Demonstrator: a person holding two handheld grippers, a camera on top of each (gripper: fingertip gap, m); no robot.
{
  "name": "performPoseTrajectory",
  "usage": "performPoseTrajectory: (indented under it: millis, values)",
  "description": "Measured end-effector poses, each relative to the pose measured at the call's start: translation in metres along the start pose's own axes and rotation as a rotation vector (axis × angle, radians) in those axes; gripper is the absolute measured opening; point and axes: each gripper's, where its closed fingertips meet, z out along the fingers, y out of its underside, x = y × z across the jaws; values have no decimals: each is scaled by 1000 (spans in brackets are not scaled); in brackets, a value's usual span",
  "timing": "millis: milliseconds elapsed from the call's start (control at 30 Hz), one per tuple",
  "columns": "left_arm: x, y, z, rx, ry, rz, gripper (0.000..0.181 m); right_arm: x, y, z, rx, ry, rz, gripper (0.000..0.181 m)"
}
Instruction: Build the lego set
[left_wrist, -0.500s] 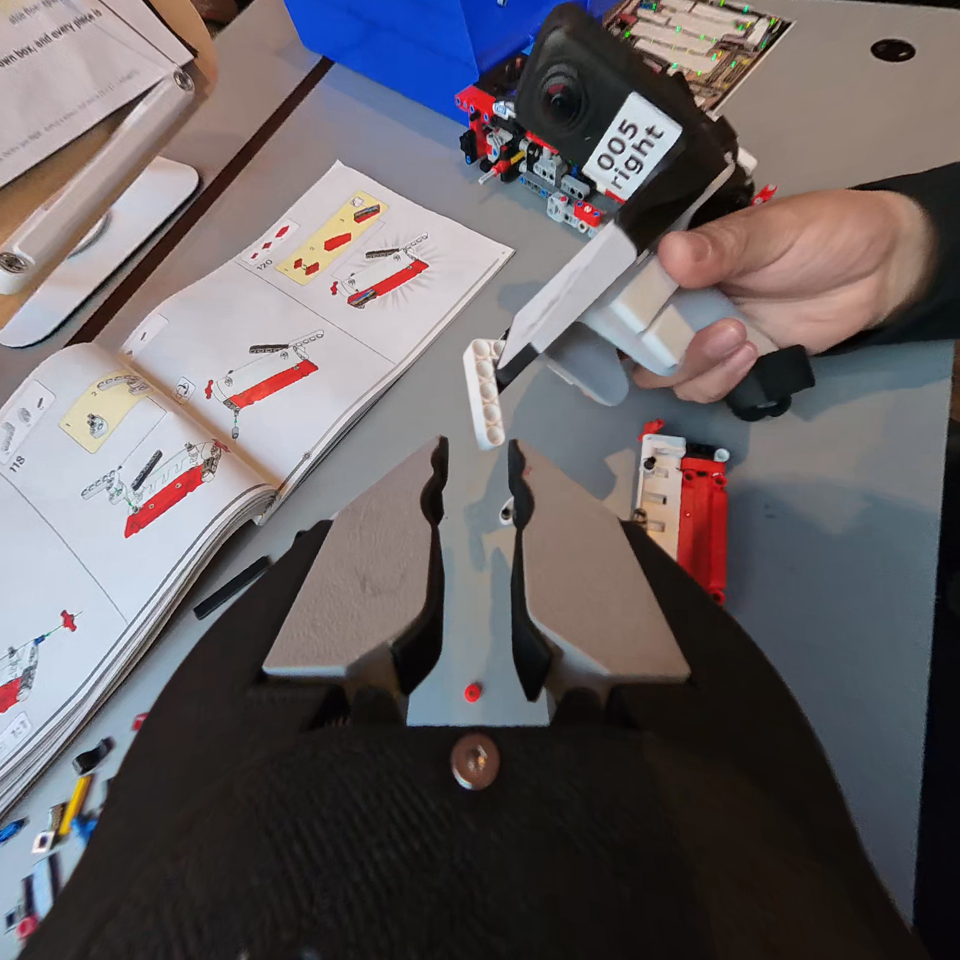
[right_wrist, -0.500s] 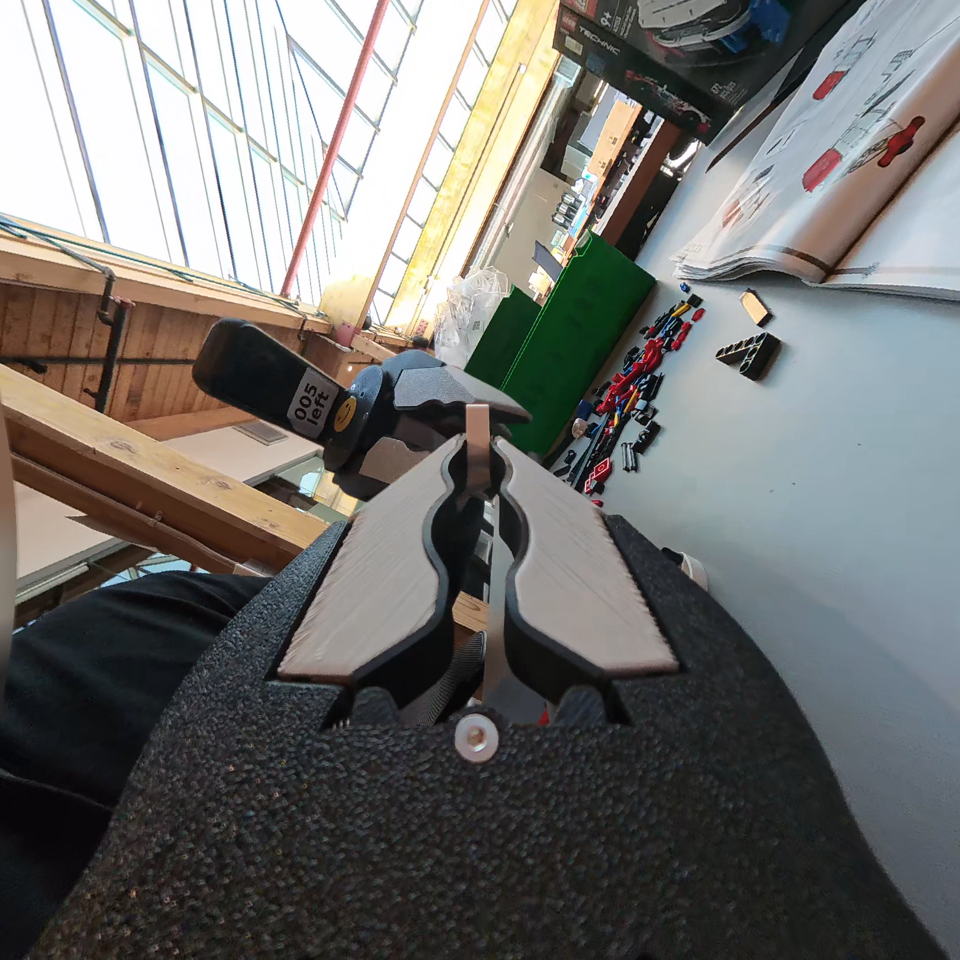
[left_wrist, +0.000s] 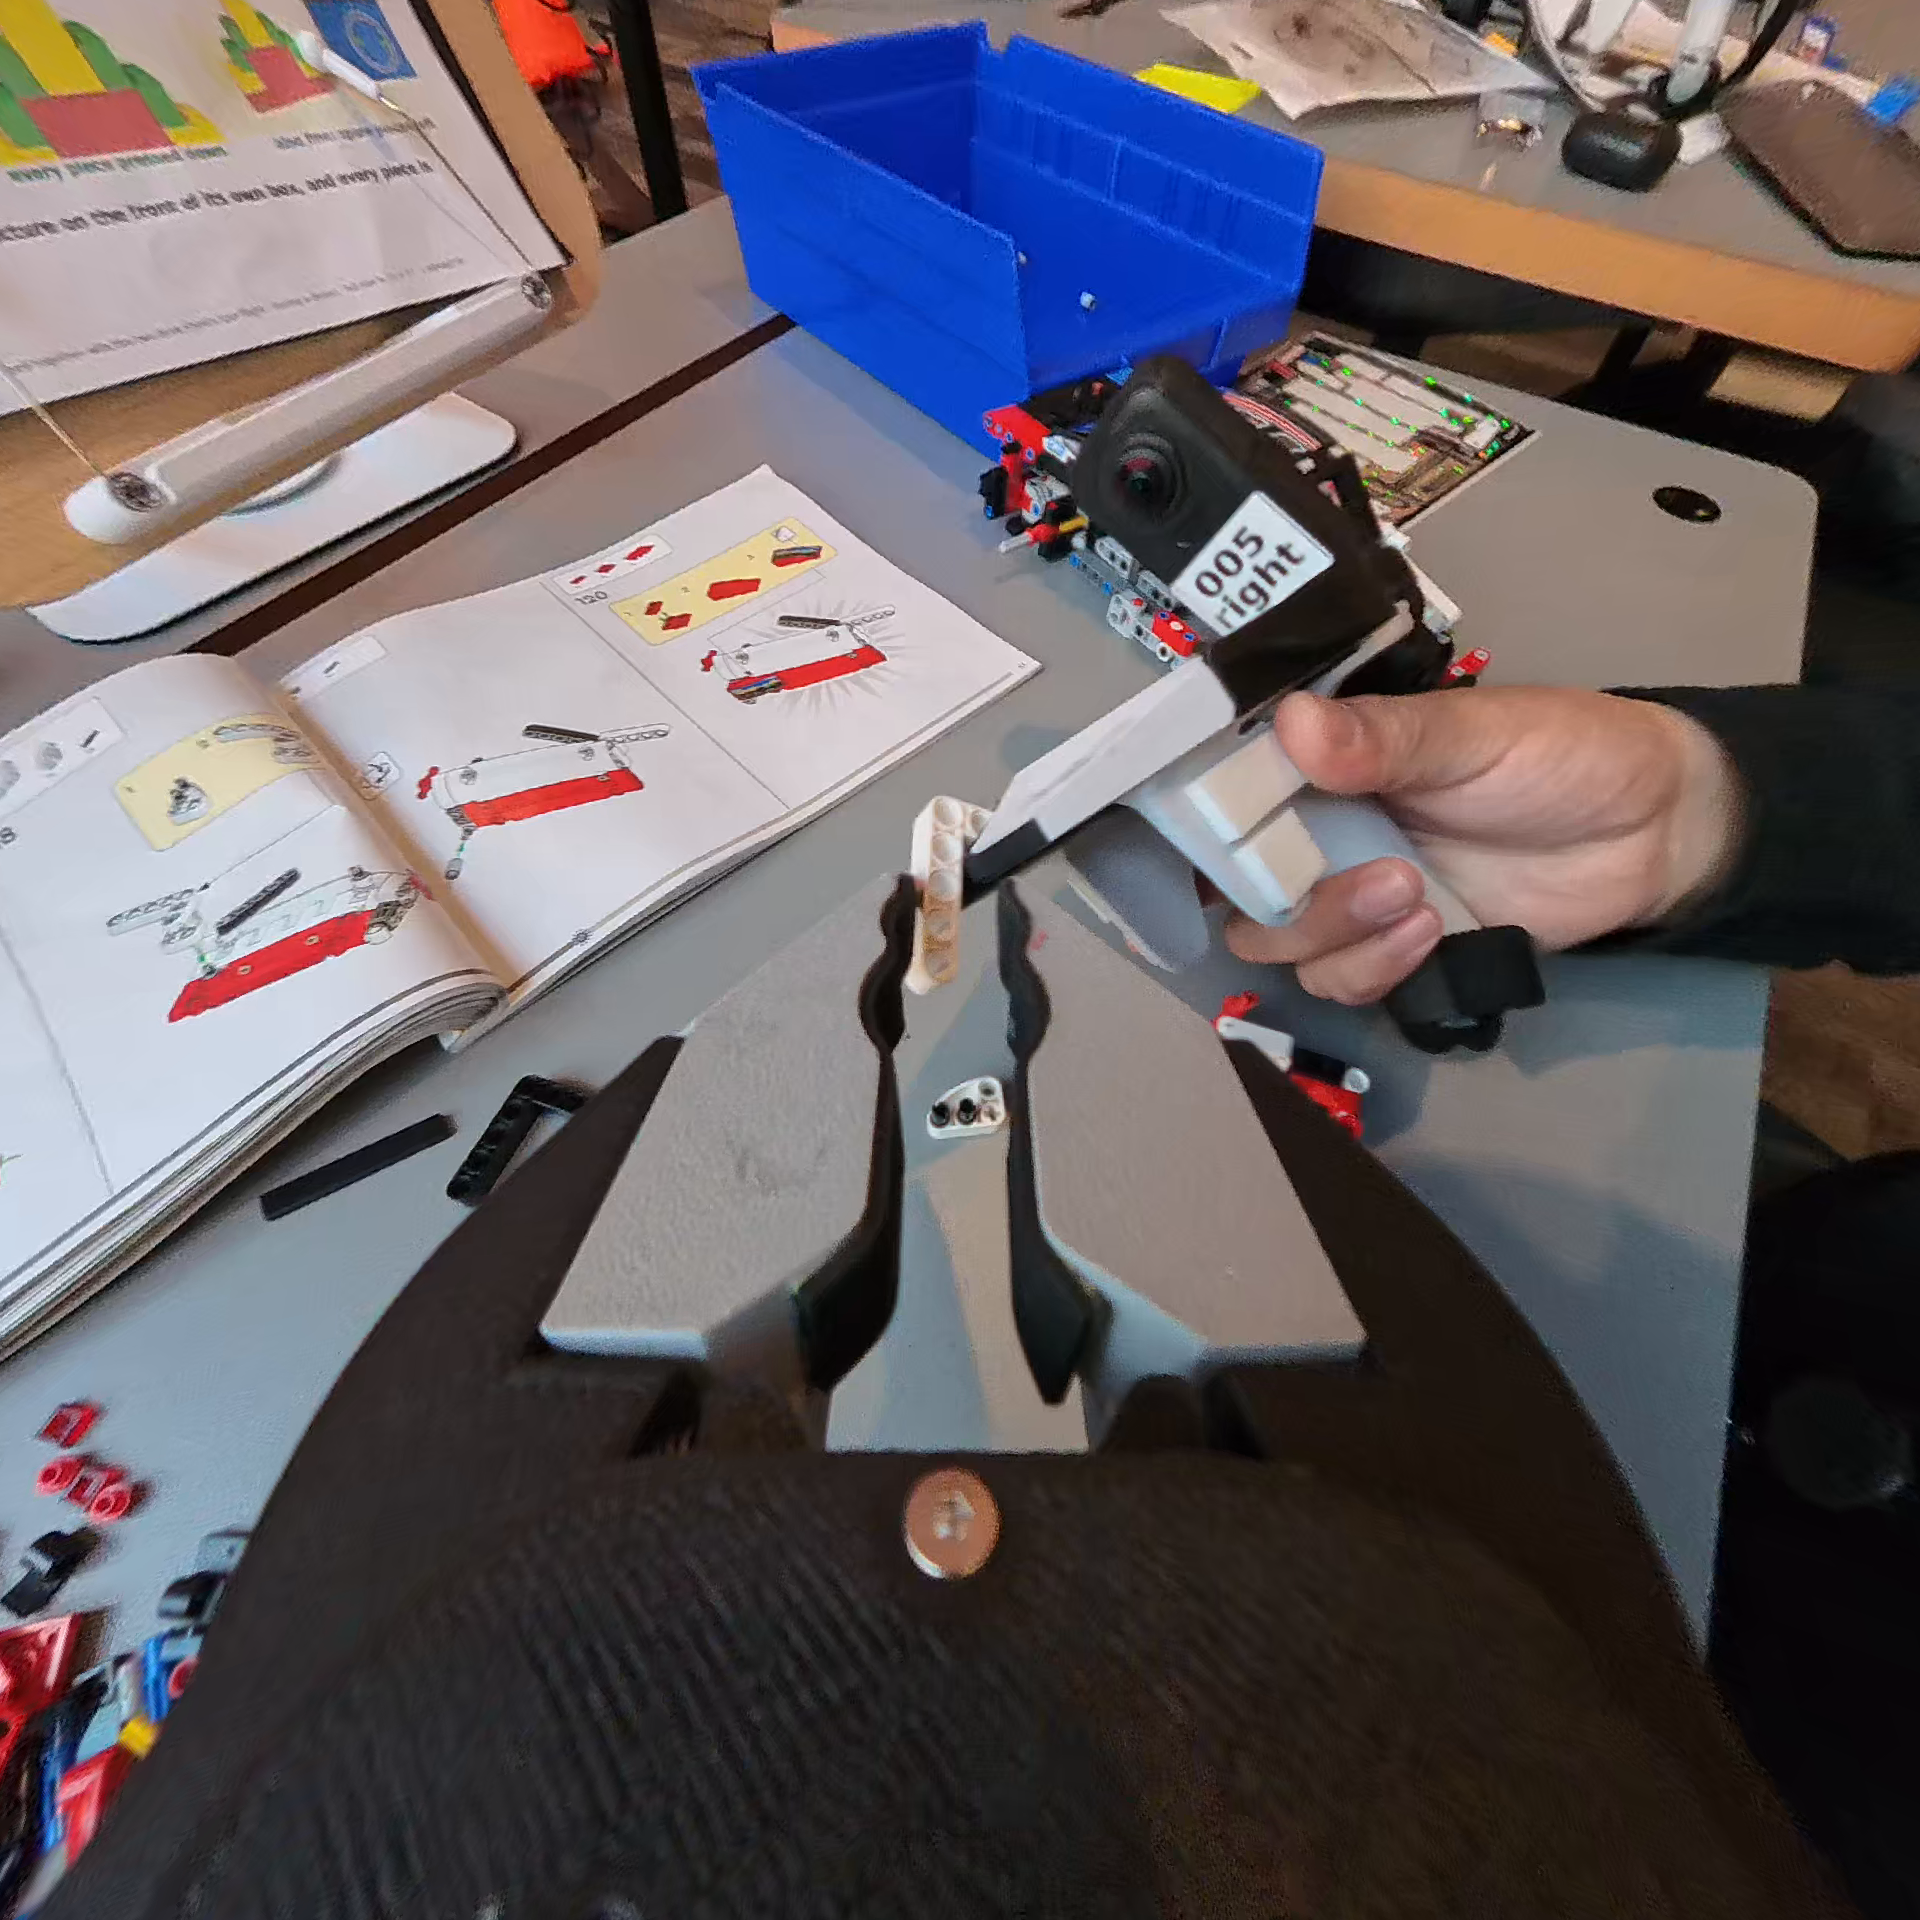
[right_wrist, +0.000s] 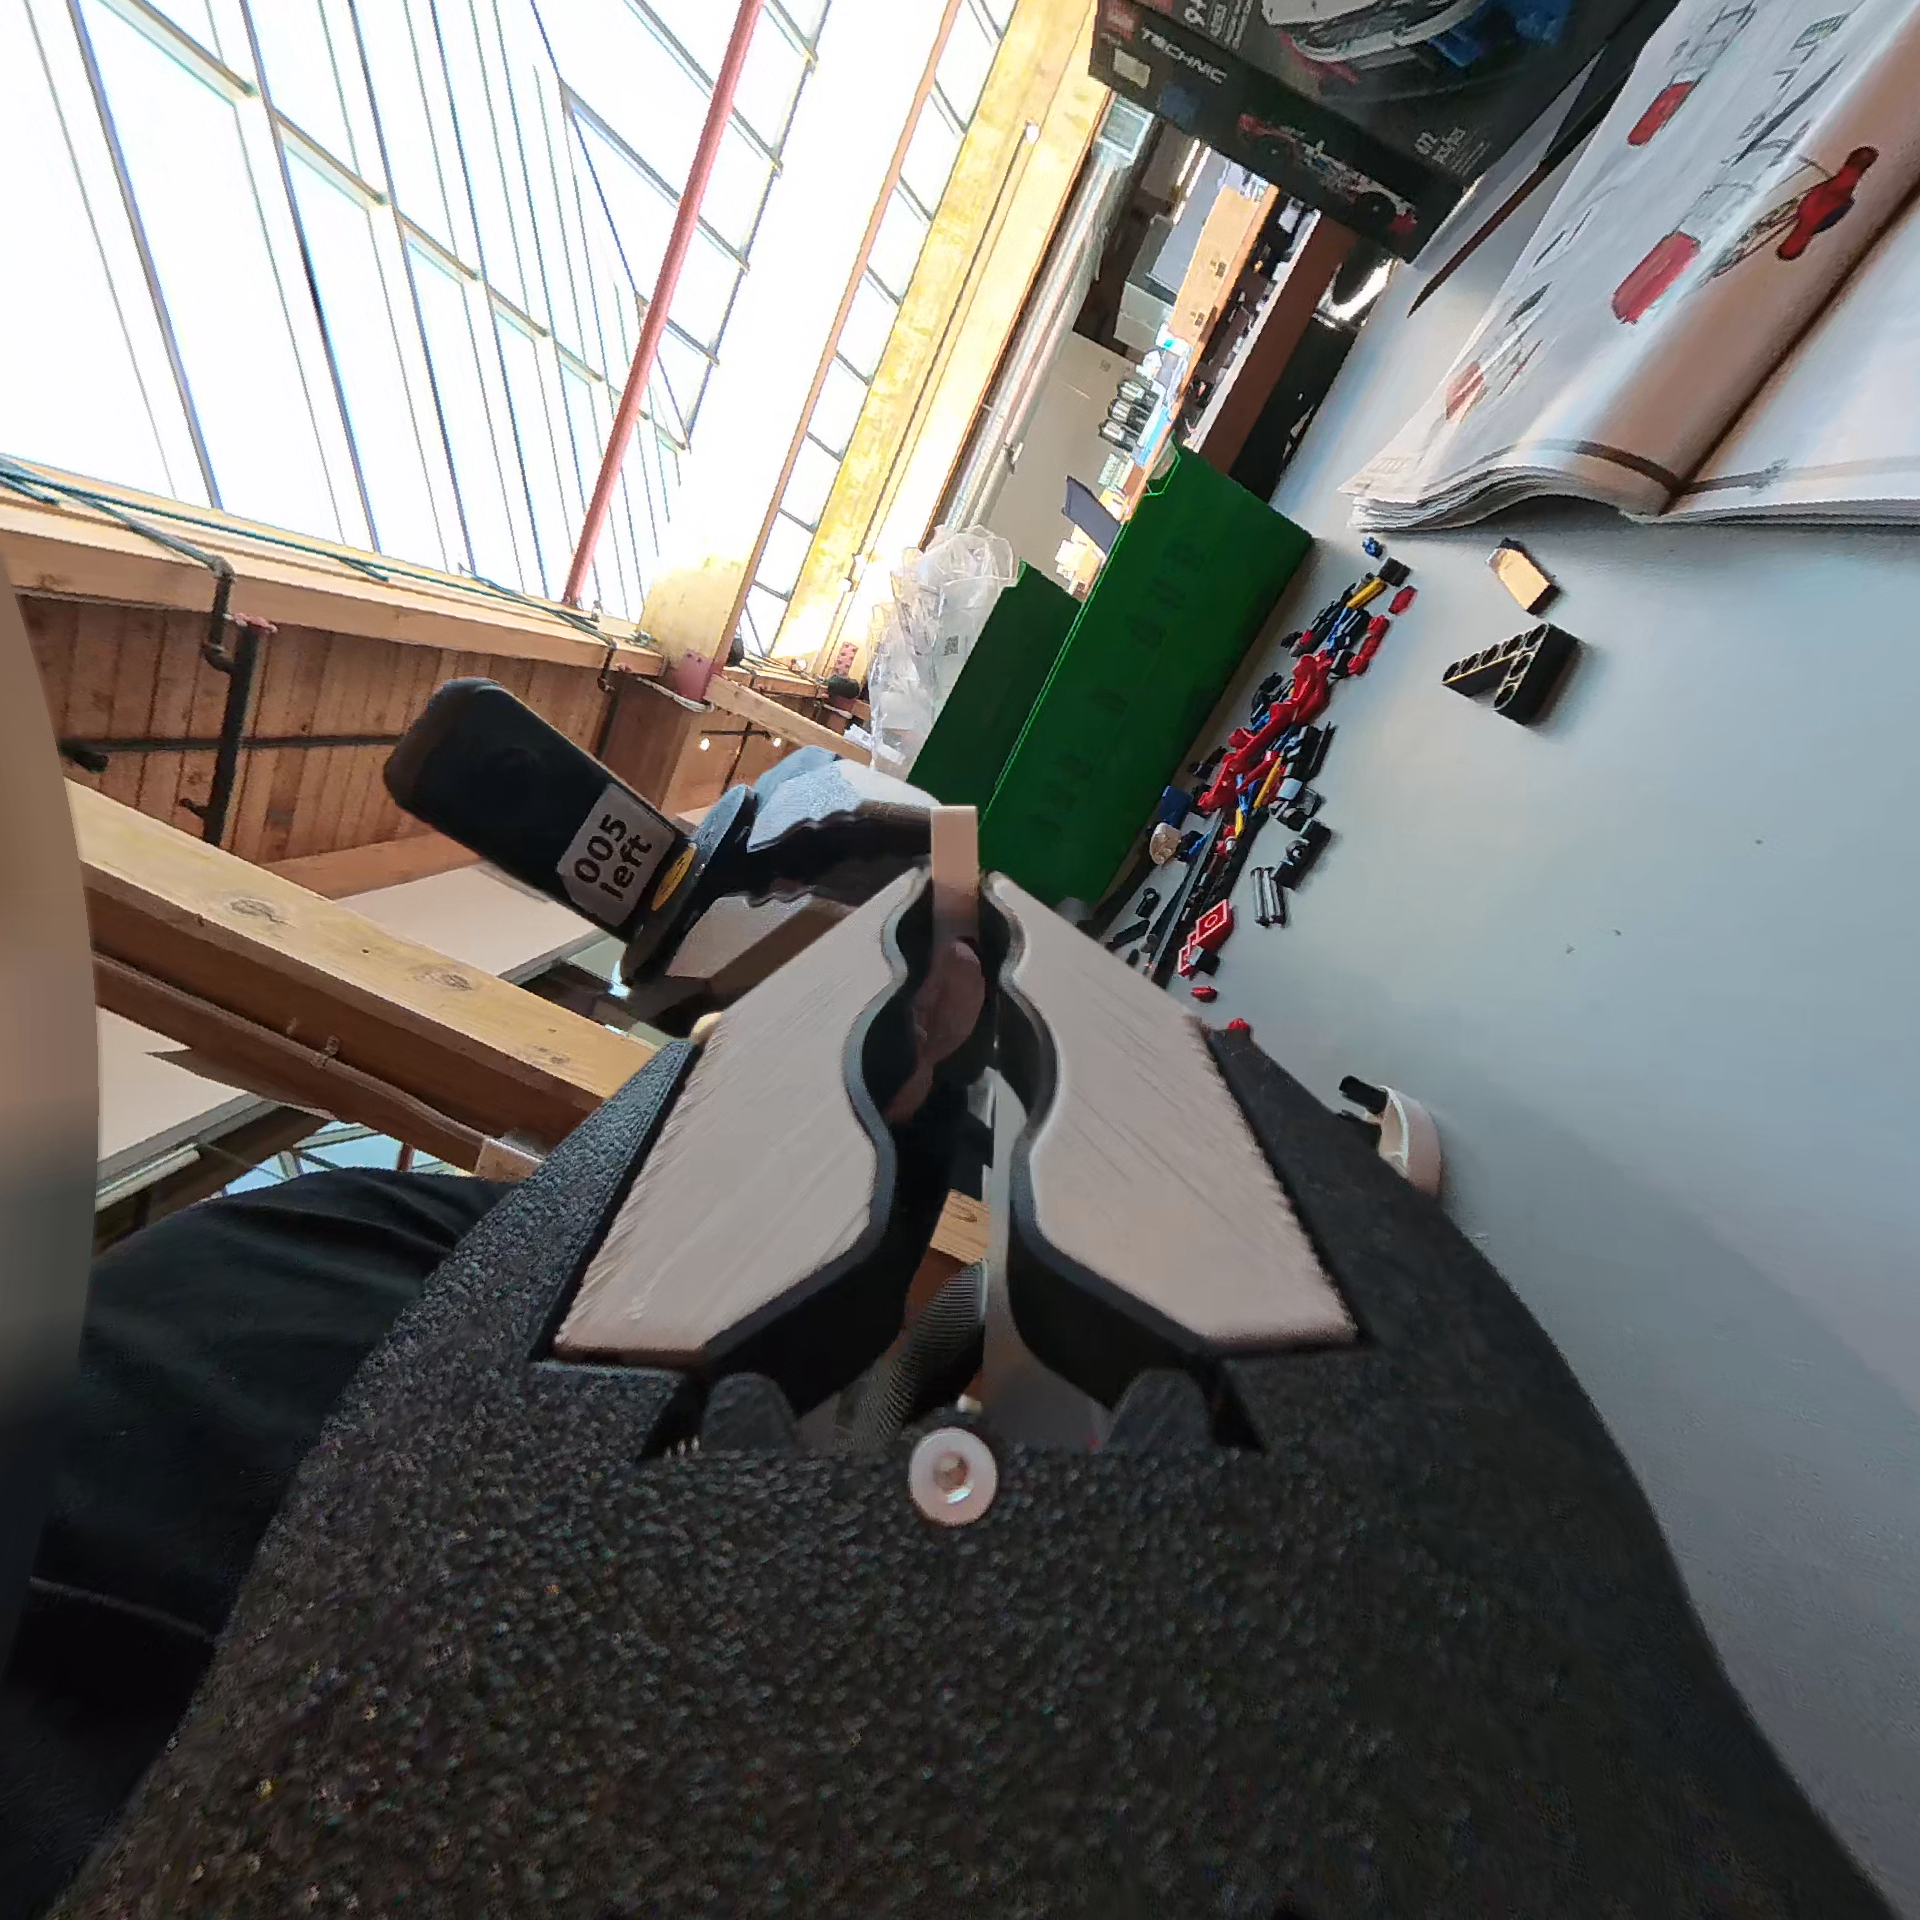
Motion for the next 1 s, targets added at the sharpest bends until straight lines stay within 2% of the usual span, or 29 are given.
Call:
performPoseTrajectory:
  millis: [33, 267, 467, 667, 800, 1000]
  values:
    - [-3, 2, -1, 1, -16, 3, 5, -1, 0, 0, 3, -13, 21, 7]
    - [-4, 17, -5, -66, -55, 76, 4, 7, 12, 5, -49, 59, -24, 7]
    - [-26, 37, -17, -116, -88, -6, 4, 14, 18, -8, -239, 245, -312, 27]
    - [-32, 61, -15, -190, -91, -28, 4, 57, 29, -29, -531, 552, -678, 27]
    - [-34, 71, -15, -222, -101, -15, 5, 65, 38, -30, -616, 570, -728, 26]
    - [-36, 77, -16, -225, -87, -45, 4, 70, 39, -30, -613, 564, -707, 26]
